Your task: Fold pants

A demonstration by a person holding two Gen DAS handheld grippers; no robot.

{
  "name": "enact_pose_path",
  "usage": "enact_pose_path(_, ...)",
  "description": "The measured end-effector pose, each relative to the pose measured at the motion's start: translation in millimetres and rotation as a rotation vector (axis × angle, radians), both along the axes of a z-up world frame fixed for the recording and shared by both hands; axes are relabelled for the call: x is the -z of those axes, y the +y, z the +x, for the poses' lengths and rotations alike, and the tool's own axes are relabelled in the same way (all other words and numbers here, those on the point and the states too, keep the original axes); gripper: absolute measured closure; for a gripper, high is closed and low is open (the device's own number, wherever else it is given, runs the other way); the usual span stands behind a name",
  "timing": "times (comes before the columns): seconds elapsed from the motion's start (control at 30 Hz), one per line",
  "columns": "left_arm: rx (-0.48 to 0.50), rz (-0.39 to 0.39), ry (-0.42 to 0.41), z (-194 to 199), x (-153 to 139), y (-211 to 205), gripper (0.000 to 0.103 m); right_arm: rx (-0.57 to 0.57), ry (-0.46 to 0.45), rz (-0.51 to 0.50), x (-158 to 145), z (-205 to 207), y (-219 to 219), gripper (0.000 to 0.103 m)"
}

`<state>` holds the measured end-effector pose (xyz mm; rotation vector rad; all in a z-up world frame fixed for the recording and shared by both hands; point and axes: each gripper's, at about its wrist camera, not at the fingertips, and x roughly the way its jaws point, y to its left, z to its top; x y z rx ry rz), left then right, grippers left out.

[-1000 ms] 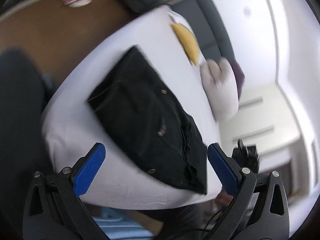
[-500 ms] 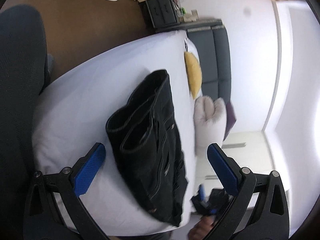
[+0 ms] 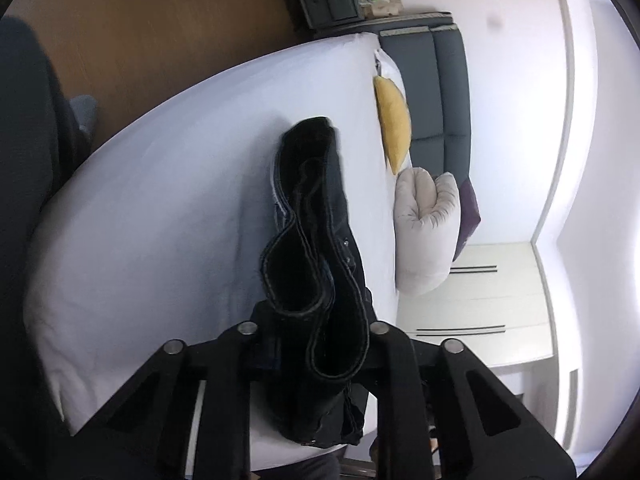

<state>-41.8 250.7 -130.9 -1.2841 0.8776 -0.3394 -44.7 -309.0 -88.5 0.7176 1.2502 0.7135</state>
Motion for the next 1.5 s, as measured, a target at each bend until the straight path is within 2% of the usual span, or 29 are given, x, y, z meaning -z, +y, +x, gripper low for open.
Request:
enact_pose_path(0.03, 0.01, 0.015, -0.016, 1.6, -4.6, -2.2, 0.089, -0.003, 0.016, -0.019, 4.1, 1.6, 0.4, 0.043)
enact_pose_path(0.07, 0.02, 0.031, -0.029, 1.9, -9.3, -3.9, 0.089, -0.011, 0.042, -0.047, 10.0, 4.0, 1.5, 0.049)
enact_pose_path(0.1, 0.032, 0.053, -0.045, 4.7, -16.5, -7.4, 0.09, -0.019, 0.067, -0.077, 16.2, 6.3, 2.5, 0.061)
enact_pose_path(0.17, 0.047, 0.076, -0.063, 8.5, -27.0, -12.2, 0.09, -0.017, 0.103, -0.112, 26.7, 9.2, 1.5, 0.076)
enact_pose_path(0.27, 0.074, 0.112, -0.102, 15.4, -47.5, -22.6, 0.09, 0.023, 0.152, -0.068, 37.7, 11.1, -8.7, 0.085)
enact_pose_path(0.4, 0.136, 0.191, -0.182, 21.0, -84.9, -46.6, 0.09, 0.053, 0.141, -0.058, 49.3, 5.5, -16.3, 0.103)
enact_pose_path(0.57, 0.249, 0.293, -0.295, 30.5, -128.6, -96.3, 0.09, 0.081, 0.109, 0.019, 57.8, -2.9, -26.1, 0.103)
enact_pose_path(0.6, 0.281, 0.319, -0.319, 32.4, -136.9, -110.2, 0.09, 0.081, 0.105, 0.023, 56.3, -4.2, -26.0, 0.102)
enact_pose_path(0.63, 0.3, 0.337, -0.333, 34.3, -143.1, -122.3, 0.09, 0.079, 0.101, 0.038, 53.1, -5.1, -27.6, 0.096)
enact_pose_path(0.67, 0.321, 0.359, -0.349, 35.4, -148.5, -133.8, 0.09, 0.08, 0.086, 0.065, 48.4, -6.5, -30.7, 0.072)
enact_pose_path(0.7, 0.352, 0.388, -0.368, 35.7, -154.4, -148.4, 0.09, 0.087, 0.061, 0.105, 41.1, -8.4, -33.2, 0.043)
enact_pose_path(0.73, 0.373, 0.406, -0.38, 37.1, -158.6, -160.0, 0.09, 0.103, 0.013, 0.156, 27.9, -10.7, -39.3, 0.03)
enact_pose_path(0.77, 0.397, 0.427, -0.393, 36.8, -162.0, -171.8, 0.09, 0.12, -0.024, 0.173, 17.6, -12.4, -45.2, 0.012)
enact_pose_path(0.8, 0.425, 0.45, -0.405, 36.4, -165.0, -185.1, 0.09, 0.133, -0.051, 0.178, 8.9, -13.5, -50.9, 0.008)
enact_pose_path(1.1, 0.705, 0.602, -0.474, 21.1, -161.6, -321.7, 0.09, 0.069, -0.123, 0.238, -65.2, -14.7, -100.3, 0.007)
enact_pose_path(1.2, 0.776, 0.641, -0.49, 14.8, -154.3, -357.5, 0.09, 0.043, -0.141, 0.215, -78.4, -23.9, -113.2, 0.004)
enact_pose_path(1.33, 0.864, 0.704, -0.53, 2.5, -143.1, -409.9, 0.09, 0.022, -0.12, 0.075, -75.2, -19.4, -109.6, 0.004)
enact_pose_path(1.37, 0.88, 0.725, -0.54, -0.6, -141.2, -419.9, 0.09, 0.027, -0.093, 0.026, -70.0, -17.1, -113.6, 0.008)
enact_pose_path(1.4, 0.896, 0.745, -0.544, -0.7, -138.1, -430.0, 0.09, 0.03, -0.067, -0.01, -65.1, -17.5, -120.7, 0.02)
enact_pose_path(1.43, 0.91, 0.759, -0.543, -4.5, -134.3, -440.4, 0.09, 0.029, -0.051, -0.033, -57.2, -20.4, -126.9, 0.026)
enact_pose_path(1.5, 0.929, 0.76, -0.525, -5.6, -126.3, -456.6, 0.09, 0.04, -0.041, -0.047, -48.6, -26.7, -140.7, 0.045)
